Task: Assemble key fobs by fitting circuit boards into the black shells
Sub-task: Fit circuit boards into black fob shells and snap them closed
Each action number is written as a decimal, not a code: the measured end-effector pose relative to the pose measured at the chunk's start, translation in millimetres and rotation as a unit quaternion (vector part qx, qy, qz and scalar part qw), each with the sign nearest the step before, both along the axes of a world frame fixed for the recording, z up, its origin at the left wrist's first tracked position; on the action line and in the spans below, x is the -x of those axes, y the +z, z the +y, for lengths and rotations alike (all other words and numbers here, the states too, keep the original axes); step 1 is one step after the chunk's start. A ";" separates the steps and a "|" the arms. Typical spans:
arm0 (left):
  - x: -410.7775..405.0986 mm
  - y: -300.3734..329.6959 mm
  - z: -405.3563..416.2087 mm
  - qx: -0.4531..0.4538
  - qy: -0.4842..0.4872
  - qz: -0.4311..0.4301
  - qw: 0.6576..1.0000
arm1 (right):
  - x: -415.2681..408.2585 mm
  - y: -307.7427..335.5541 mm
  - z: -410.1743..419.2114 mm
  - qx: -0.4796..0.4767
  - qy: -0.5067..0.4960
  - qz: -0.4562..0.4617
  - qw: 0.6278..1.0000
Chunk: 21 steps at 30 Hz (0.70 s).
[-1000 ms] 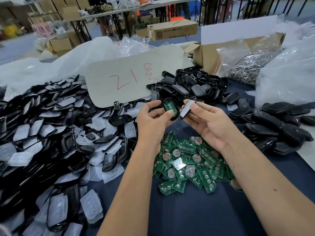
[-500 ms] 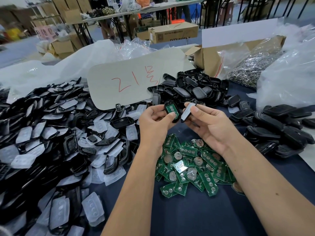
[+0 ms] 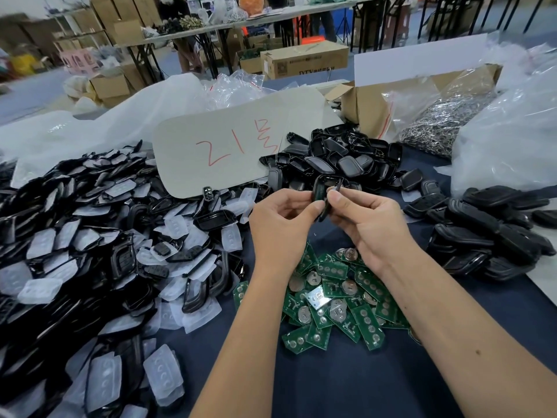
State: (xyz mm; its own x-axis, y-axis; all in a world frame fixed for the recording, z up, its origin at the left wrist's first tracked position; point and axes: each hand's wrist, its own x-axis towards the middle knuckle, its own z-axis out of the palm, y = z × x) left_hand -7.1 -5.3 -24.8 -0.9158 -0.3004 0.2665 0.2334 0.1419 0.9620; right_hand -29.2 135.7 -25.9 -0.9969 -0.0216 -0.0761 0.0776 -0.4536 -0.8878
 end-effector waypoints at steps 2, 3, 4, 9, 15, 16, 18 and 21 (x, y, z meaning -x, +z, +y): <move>-1.5 1.2 3.6 0.041 -0.003 0.011 0.999 | 0.0 -1.2 -1.4 -0.014 -0.021 -0.001 1.000; -2.1 1.9 4.7 0.057 -0.006 0.015 0.998 | -0.1 -1.1 -2.0 -0.021 -0.029 -0.002 0.999; -2.6 2.6 5.4 0.072 -0.010 0.019 0.997 | -0.4 -0.9 -2.7 -0.027 -0.036 -0.002 0.999; -6.3 1.2 9.5 0.135 -0.007 0.044 0.990 | -1.0 -0.8 -5.7 -0.057 -0.067 0.006 0.996; -6.9 -0.6 15.9 0.195 0.015 0.077 0.978 | -1.8 -3.6 -5.5 -0.097 -0.102 0.032 0.990; -6.4 -0.6 16.0 0.199 0.018 0.075 0.977 | -1.7 -4.9 -6.2 -0.108 -0.109 0.035 0.988; -4.6 -1.2 14.9 0.186 0.020 0.062 0.980 | -1.0 -7.1 -7.8 -0.128 -0.111 0.046 0.984; -2.5 -2.3 9.0 0.135 0.013 0.028 0.990 | 0.2 -6.9 -5.3 -0.127 -0.085 0.042 0.987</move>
State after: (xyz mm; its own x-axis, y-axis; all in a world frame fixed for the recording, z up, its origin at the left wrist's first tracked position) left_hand -4.6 3.7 -27.1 -0.8902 -0.2343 0.3906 0.2781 0.3996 0.8735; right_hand -29.4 130.4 -32.8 -0.9876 0.1552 0.0246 -0.0580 -0.2148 -0.9749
